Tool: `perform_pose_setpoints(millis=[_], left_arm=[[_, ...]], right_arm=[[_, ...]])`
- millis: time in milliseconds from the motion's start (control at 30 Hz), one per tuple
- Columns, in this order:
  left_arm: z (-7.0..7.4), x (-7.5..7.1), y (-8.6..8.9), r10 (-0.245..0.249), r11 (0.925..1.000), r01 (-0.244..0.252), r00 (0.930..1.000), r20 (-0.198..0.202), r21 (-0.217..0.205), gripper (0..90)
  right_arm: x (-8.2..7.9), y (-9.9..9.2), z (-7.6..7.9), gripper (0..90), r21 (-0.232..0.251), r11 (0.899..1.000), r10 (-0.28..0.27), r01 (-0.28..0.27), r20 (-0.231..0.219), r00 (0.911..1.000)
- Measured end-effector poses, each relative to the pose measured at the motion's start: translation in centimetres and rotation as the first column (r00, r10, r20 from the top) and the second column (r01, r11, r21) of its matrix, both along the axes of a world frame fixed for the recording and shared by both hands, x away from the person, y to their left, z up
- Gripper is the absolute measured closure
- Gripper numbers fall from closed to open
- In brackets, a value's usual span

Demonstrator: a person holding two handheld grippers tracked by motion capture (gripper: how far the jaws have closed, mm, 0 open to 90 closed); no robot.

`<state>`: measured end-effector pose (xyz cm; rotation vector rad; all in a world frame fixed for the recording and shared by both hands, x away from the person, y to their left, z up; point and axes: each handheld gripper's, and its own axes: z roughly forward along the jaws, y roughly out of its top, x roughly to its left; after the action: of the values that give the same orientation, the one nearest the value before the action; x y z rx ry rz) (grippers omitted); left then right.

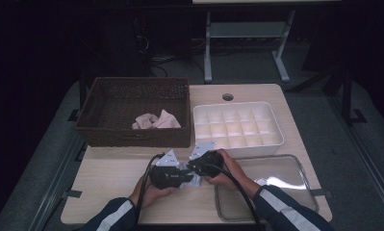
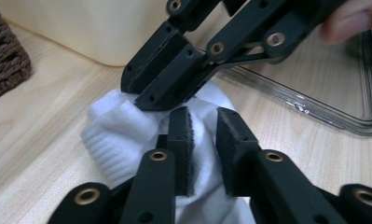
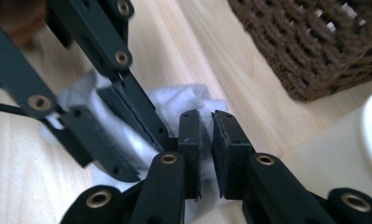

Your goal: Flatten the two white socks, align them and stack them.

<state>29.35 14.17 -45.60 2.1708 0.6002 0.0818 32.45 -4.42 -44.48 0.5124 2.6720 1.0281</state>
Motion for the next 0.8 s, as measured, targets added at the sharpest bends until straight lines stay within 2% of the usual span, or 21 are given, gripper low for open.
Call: perform_pose_setpoints(millis=[100, 167, 267, 300, 333, 367, 467, 500, 567, 633, 800], left_arm=[[0.7, -0.5, 0.4, -0.014, 0.9999, 0.014, 0.9999, 0.003, -0.006, 62.1], [1.6, -0.8, 1.4, 0.016, 0.9987, -0.016, 0.9998, 0.015, -0.048, 58.8], [2.5, -0.9, 3.0, 0.058, 0.9966, -0.055, 0.9974, 0.044, -0.061, 62.4], [2.5, -0.8, 3.5, 0.068, 0.9952, -0.065, 0.9971, 0.035, -0.074, 65.3], [2.4, -0.7, 3.9, 0.068, 0.9944, -0.066, 0.9976, 0.015, -0.082, 67.7], [2.1, -0.7, 4.0, 0.064, 0.9953, -0.063, 0.998, 0.005, -0.073, 70.8], [1.0, -0.6, 3.2, -0.004, 0.9997, 0.004, 0.9998, -0.02, -0.023, 75.8], [0.6, -0.7, 2.6, -0.014, 0.9999, 0.014, 0.9998, -0.016, -0.001, 76.0], [0.4, -0.7, 1.8, -0.047, 0.9988, 0.047, 0.9987, -0.021, -0.013, 75.9], [0.3, -0.6, 0.9, -0.061, 0.9981, 0.061, 0.998, -0.014, -0.002, 75.4], [0.0, -0.8, -0.8, -0.086, 0.9961, 0.086, 0.9962, 0.015, 0.023, 75.1]], right_arm=[[0.0, -0.2, -0.1, 81.2, 0.011, 1.0, -0.017, 0.017, -0.029, 0.9994], [0.0, -0.3, -0.2, 81.1, 0.006, 1.0, -0.019, 0.019, -0.018, 0.9997], [0.1, -0.5, -0.2, 81.1, 0.002, 1.0, -0.02, 0.02, -0.023, 0.9995], [0.0, -0.5, -0.2, 81.2, 0.011, 0.999, -0.029, 0.03, -0.037, 0.9989], [0.1, -0.5, -0.2, 81.2, 0.007, 1.0, -0.027, 0.027, -0.032, 0.9991], [0.1, -0.6, -0.2, 81.2, 0.003, 1.0, -0.025, 0.025, -0.028, 0.9993], [0.0, -0.6, -0.2, 81.2, 0.002, 0.999, -0.032, 0.032, -0.036, 0.9988], [0.0, -0.7, -0.2, 81.2, 0.003, 0.999, -0.033, 0.033, -0.037, 0.9988], [0.0, -0.8, -0.3, 81.2, 0.011, 0.999, -0.041, 0.042, -0.046, 0.9981], [0.0, -0.9, -0.4, 81.2, 0.005, 0.999, -0.04, 0.04, -0.04, 0.9984], [0.0, -1.2, -0.4, 81.1, 0.02, 0.997, -0.068, 0.069, -0.065, 0.9956]])
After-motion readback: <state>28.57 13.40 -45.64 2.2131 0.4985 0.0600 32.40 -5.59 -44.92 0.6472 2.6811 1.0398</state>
